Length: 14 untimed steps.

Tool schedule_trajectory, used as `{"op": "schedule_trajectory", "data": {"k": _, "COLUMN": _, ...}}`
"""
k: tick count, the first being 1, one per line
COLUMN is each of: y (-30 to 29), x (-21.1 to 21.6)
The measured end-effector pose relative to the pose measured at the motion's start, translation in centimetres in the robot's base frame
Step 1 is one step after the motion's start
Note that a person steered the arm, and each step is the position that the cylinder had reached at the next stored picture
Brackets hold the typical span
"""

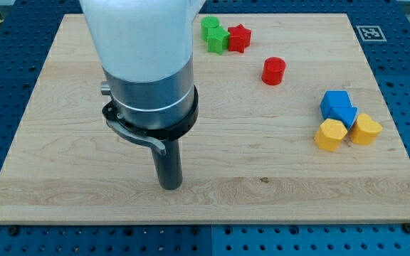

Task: Push the red circle right and a bit down

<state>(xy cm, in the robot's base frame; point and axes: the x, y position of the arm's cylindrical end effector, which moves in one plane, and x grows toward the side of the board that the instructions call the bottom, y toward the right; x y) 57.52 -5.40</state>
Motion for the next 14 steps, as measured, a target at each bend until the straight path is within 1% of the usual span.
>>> {"op": "schedule_trajectory", "data": {"k": 7, "y": 1.4, "x": 0.9}}
{"op": "schedule_trajectory", "data": {"k": 8, "y": 2.6, "x": -0.1}}
{"op": "schedule_trajectory", "data": {"k": 10, "y": 11.2, "x": -6.5}}
{"op": "schedule_trajectory", "data": {"k": 12, "y": 11.7, "x": -9.5}}
{"op": "schedule_trajectory", "data": {"k": 13, "y": 11.6, "x": -14.1}}
{"op": "schedule_trajectory", "data": {"k": 14, "y": 11.3, "x": -16.4}}
